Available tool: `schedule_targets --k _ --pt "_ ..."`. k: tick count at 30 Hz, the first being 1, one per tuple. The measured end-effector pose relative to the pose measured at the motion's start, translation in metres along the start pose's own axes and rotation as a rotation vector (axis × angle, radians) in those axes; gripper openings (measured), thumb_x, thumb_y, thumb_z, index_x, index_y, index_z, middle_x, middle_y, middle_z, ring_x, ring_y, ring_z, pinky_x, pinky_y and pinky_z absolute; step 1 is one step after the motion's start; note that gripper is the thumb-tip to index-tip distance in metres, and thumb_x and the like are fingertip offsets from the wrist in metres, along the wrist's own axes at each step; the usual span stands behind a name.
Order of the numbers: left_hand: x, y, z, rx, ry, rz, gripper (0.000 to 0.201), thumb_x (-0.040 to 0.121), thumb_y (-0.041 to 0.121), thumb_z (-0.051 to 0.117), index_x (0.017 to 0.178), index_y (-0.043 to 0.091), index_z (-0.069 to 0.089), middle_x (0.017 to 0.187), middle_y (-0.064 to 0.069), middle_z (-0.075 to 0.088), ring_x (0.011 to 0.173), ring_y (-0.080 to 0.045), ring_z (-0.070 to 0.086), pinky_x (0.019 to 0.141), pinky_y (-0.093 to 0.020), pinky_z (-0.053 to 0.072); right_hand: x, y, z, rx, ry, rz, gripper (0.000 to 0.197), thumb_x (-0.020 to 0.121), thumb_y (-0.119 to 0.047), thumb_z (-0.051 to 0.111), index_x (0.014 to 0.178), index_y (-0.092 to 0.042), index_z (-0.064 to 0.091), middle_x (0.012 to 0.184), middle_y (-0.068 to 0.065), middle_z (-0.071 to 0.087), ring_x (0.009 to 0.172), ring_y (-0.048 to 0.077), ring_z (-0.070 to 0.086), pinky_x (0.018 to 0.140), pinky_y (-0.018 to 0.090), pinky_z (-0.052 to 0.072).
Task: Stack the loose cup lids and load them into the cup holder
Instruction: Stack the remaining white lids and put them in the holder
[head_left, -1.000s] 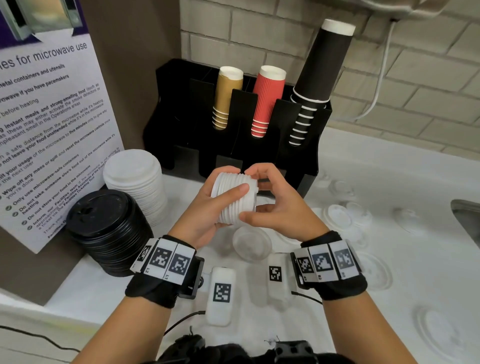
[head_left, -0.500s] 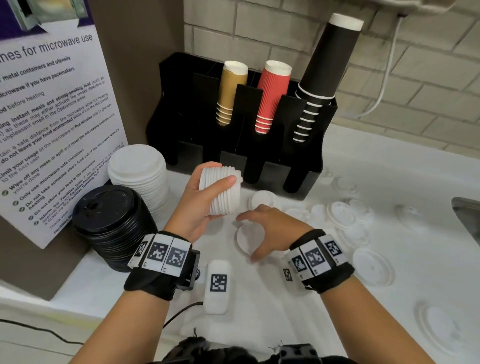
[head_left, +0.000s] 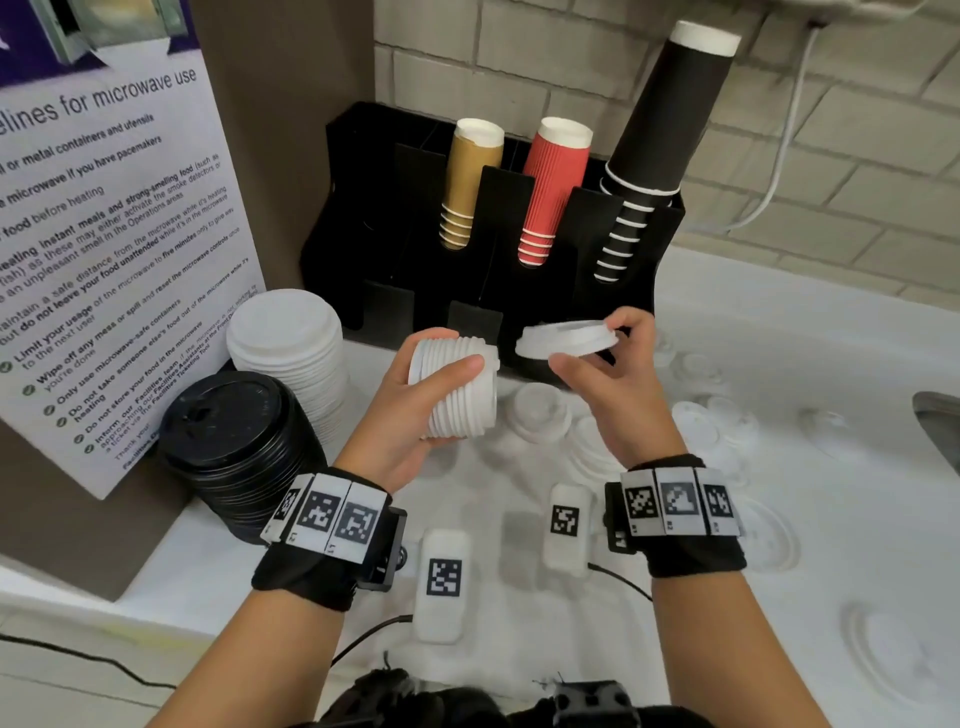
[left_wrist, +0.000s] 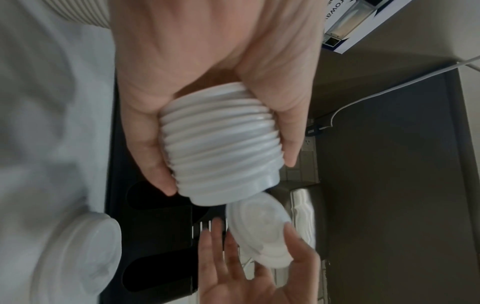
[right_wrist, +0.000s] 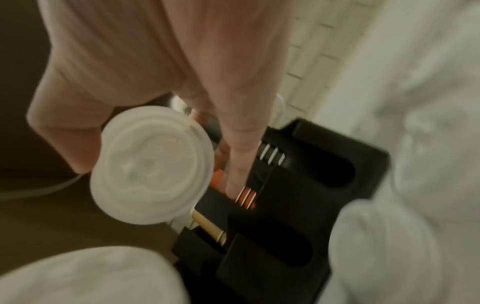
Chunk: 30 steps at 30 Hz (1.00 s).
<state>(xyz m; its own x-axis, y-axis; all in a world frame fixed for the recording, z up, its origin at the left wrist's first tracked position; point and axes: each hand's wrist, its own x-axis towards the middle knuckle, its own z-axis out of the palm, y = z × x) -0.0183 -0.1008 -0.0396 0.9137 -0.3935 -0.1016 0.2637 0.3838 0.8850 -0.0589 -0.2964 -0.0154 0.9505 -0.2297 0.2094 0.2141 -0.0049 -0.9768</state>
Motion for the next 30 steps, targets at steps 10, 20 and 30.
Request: schedule_targets --k 10,20,30 --pt "0.002 0.003 0.011 -0.027 -0.058 0.006 0.043 0.064 0.04 0.08 0.103 0.036 0.063 0.104 0.006 0.067 0.096 -0.016 0.066 0.061 -0.032 0.056 -0.02 0.009 0.022 -0.106 -0.189 0.032 0.072 0.062 -0.027 0.078 0.121 -0.031 0.037 0.127 0.007 0.056 0.119 0.021 0.052 0.091 0.048 0.048" --pt "0.005 -0.002 0.017 -0.074 -0.054 -0.023 0.04 0.072 0.035 0.07 0.111 0.033 0.059 0.113 -0.002 0.065 0.107 -0.027 0.064 0.071 -0.042 0.057 -0.015 0.0 0.018 -0.278 -0.287 -0.003 0.071 0.068 -0.016 0.078 0.129 -0.037 0.048 0.122 -0.005 0.056 0.111 0.014 0.056 0.083 0.031 0.053" --pt "0.007 -0.006 0.016 -0.077 -0.097 -0.044 0.059 0.058 0.035 0.079 0.114 0.033 0.057 0.114 -0.003 0.065 0.104 -0.026 0.066 0.066 -0.039 0.058 -0.007 0.0 0.01 -0.336 -0.337 0.001 0.073 0.066 -0.031 0.084 0.13 -0.04 0.05 0.122 -0.009 0.059 0.11 0.013 0.059 0.084 0.036 0.054"
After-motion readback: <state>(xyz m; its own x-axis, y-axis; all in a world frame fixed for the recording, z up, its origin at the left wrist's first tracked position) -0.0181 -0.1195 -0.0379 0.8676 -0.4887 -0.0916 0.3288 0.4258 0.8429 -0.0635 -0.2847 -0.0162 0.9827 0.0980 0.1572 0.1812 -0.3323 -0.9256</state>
